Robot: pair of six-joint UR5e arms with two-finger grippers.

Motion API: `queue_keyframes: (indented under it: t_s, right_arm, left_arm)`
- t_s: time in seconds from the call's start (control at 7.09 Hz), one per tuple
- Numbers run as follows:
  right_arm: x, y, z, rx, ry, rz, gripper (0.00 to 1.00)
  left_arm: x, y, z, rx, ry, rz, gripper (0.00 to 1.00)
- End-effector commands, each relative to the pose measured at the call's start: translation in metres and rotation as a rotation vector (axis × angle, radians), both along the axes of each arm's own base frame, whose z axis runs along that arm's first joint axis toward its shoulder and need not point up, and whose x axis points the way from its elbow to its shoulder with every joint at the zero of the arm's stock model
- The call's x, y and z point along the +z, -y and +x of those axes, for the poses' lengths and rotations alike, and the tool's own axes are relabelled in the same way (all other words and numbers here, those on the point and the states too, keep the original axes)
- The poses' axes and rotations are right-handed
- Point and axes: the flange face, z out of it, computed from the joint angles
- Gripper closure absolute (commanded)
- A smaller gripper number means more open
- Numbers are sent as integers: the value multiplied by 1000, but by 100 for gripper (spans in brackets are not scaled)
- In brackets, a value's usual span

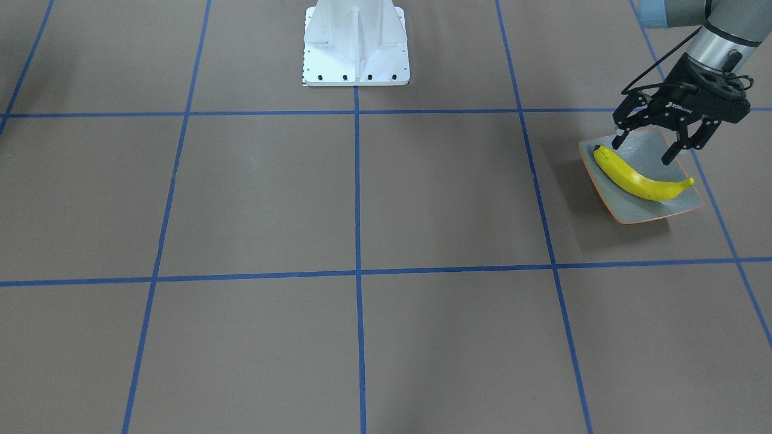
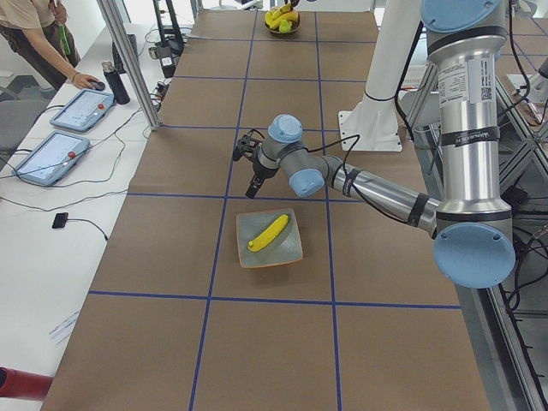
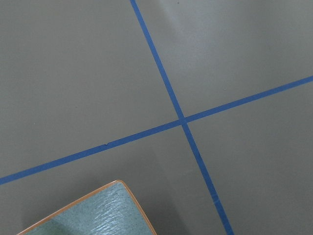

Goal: Transfer all bananas from basket to plate

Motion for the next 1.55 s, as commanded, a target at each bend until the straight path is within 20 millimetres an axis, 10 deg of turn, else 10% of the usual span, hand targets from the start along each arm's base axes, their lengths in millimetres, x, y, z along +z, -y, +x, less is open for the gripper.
queue_keyframes:
  t_s: [0.0, 0.56, 0.99, 1.41]
  right_arm:
    - [-15, -8, 3, 8, 8, 6, 100]
    - [-127, 24, 32, 78, 9, -54, 100]
    - [-238, 119, 32, 203, 138, -114, 100]
    - [-334, 189, -38, 382, 307, -206, 100]
  left_arm:
    - [0, 0, 0, 0, -1, 1, 0]
    - [-1, 0, 0, 1, -2, 2, 0]
    - [-9, 1, 5, 17, -19, 7, 0]
    - [-56, 23, 22, -49, -127, -18, 0]
